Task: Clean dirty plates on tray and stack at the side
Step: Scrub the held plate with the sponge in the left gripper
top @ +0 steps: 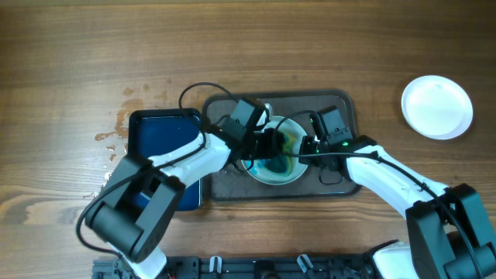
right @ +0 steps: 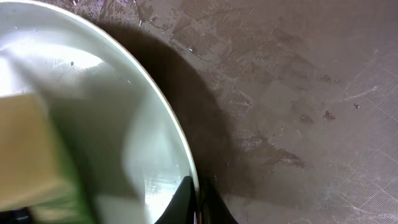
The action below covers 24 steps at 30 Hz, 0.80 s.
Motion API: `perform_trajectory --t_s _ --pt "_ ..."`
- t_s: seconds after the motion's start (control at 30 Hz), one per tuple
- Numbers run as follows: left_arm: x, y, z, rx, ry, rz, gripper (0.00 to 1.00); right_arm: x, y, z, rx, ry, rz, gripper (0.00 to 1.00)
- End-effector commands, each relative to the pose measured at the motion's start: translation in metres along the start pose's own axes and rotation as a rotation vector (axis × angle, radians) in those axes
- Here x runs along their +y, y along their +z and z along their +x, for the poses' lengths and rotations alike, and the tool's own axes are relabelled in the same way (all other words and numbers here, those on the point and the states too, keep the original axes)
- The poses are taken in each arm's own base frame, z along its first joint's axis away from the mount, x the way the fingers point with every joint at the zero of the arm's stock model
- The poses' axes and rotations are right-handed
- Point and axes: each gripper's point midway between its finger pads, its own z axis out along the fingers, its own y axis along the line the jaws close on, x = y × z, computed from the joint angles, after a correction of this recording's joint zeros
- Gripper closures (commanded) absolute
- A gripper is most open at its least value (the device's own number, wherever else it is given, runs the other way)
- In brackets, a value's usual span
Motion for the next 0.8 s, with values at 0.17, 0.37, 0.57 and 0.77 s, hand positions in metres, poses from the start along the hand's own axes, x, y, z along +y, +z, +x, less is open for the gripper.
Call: perform_trajectory --t_s 0.17,0.37,0.57,0.77 --pt "0.098 -0.011 -0.013 -0.028 -0.205 -0.319 0.96 -0.004 0.004 0.006 0.032 -0.004 0.021 0.96" --pt "0.166 -0.057 -0.01 -0.04 -0.298 -0.639 0.96 -0.004 0.004 0.006 0.035 -0.008 0.024 0.96" --pt "0.11 -0.027 0.009 0.131 -0.066 -0.378 0.96 -0.004 0.004 0.006 0.035 -0.008 0.024 0.96" --pt "-0.01 -0.001 0.024 0.232 0.064 0.105 0.96 -0.004 0.004 0.007 0.036 -0.008 0.024 0.96"
